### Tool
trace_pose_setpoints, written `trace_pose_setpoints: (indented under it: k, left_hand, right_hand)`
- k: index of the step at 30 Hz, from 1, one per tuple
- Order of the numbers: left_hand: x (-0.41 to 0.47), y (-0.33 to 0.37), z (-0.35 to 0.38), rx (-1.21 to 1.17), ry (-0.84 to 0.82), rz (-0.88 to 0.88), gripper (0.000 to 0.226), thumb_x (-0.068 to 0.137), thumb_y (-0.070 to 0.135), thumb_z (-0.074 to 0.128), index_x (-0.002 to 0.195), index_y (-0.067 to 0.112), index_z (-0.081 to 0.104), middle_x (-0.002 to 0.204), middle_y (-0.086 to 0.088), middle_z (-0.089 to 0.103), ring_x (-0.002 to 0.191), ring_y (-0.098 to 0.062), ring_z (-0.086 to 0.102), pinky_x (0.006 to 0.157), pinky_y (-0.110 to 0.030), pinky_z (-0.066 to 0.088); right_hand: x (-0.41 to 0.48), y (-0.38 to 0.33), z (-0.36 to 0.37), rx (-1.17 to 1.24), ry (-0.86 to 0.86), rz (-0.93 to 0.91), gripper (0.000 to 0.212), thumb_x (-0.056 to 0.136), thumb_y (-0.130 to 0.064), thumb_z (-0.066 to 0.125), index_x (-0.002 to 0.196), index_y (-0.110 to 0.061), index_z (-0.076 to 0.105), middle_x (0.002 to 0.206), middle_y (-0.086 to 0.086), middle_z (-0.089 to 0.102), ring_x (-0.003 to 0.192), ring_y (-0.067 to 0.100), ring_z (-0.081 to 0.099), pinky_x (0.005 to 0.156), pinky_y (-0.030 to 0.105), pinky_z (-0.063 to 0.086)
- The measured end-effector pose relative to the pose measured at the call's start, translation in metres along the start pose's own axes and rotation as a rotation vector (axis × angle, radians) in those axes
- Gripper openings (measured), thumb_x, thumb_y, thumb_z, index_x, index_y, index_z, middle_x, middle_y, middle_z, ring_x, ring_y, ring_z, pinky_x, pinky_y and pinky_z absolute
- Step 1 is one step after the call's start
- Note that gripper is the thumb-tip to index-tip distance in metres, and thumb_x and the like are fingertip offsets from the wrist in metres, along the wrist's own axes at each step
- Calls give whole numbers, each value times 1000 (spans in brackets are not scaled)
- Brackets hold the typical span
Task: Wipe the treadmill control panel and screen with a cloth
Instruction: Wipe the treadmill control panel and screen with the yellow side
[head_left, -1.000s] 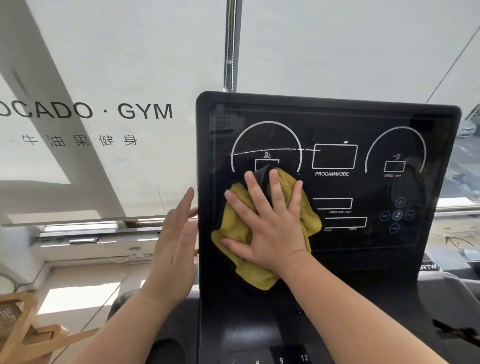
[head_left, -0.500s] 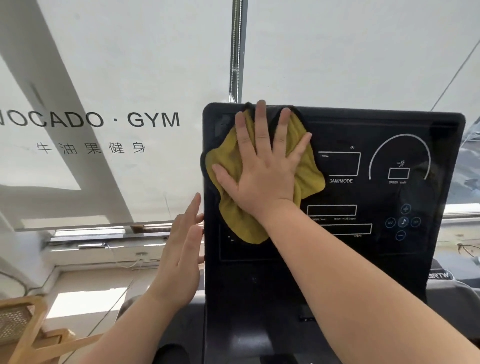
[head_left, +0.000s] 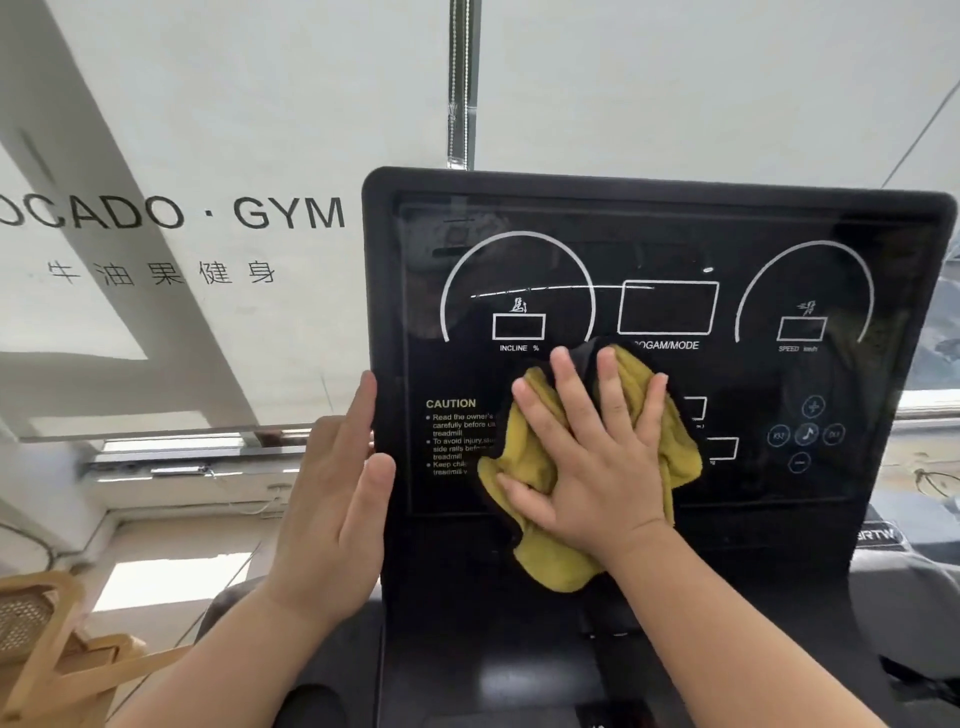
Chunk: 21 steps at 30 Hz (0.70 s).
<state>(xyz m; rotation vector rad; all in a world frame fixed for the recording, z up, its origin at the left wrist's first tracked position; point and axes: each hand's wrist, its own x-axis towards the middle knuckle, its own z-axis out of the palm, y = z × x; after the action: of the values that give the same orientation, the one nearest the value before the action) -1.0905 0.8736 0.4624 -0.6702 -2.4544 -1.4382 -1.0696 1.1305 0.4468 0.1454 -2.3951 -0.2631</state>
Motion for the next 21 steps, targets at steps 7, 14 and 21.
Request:
trace_pose_setpoints:
  k: [7, 14, 21]
  left_hand:
    - [-1, 7, -7, -107, -45, -103, 65, 92, 75, 15, 154, 55, 16, 121, 36, 43, 127, -9, 48, 99, -55, 50]
    - [2, 12, -13, -279, -47, -210, 80, 73, 97, 15, 145, 64, 29, 125, 30, 49, 120, 7, 50, 80, -32, 56]
    - [5, 10, -12, -348, -38, -254, 78, 73, 97, 18, 142, 65, 36, 138, 17, 51, 121, -4, 54, 81, -45, 57]
  right_hand:
    - [90, 35, -33, 69, -5, 449, 94, 90, -82, 34, 165, -32, 9, 173, 11, 0, 156, 47, -4, 114, 81, 1]
    - [134, -22, -37, 55, 10, 318, 93, 92, -81, 31, 165, -28, 10, 174, 8, 4, 157, 47, -2, 115, 79, 2]
    - [65, -49, -12, 37, -31, -121, 87, 93, -75, 41, 164, -31, 18, 173, -3, 7, 159, 37, 3, 120, 74, 3]
